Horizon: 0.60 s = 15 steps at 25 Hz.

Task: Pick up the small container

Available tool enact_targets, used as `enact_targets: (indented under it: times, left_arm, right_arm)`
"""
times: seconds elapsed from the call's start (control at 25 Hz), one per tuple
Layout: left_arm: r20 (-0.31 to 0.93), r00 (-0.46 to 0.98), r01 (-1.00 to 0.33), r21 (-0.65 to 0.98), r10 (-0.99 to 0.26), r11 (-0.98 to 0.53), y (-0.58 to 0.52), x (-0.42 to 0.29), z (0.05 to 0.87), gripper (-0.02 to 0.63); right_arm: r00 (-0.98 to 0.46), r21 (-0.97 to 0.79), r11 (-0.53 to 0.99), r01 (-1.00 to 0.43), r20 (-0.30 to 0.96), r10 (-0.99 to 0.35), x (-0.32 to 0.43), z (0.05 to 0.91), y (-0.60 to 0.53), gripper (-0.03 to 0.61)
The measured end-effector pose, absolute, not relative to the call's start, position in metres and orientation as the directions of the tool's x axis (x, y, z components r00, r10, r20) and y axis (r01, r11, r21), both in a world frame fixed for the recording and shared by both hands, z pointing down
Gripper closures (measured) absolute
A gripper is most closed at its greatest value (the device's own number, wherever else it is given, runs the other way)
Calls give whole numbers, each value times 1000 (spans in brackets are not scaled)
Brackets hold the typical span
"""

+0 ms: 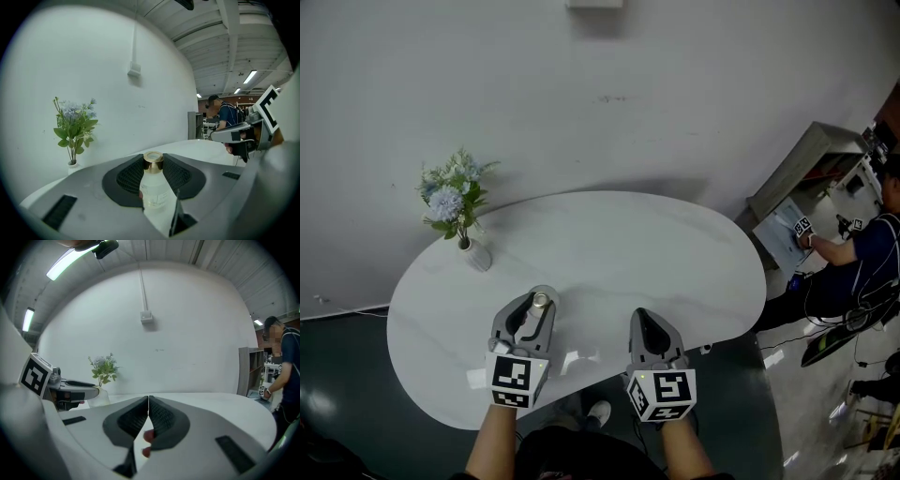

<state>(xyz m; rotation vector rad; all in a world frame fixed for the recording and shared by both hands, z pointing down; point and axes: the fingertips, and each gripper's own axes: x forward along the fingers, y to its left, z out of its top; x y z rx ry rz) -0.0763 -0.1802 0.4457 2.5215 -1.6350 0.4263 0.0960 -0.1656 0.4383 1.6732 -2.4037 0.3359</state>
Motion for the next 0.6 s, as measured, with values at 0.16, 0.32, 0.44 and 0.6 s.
enact_targets:
  times: [0.16, 0.32, 0.44, 0.6]
  left_arm:
    - [275, 380, -908, -71, -883, -413, -167, -76, 437, 483]
    - [264, 379, -907, -83, -887, -412, -154, -76, 431, 483]
    - [265, 377, -906, -92, -887, -412, -144, -77, 429, 483]
    - [260, 375, -907, -97, -890, -411, -132, -78, 424, 483]
  right_arm:
    - [-343, -71, 337, -939, 265, -901, 99, 430, -155, 512]
    - [-362, -41, 364, -931, 257, -896, 96, 424, -140, 512]
    - [-370, -18, 379, -925, 260, -892, 95, 423, -130, 512]
    - [-376, -61, 373, -926, 245, -894, 98, 416, -122, 512]
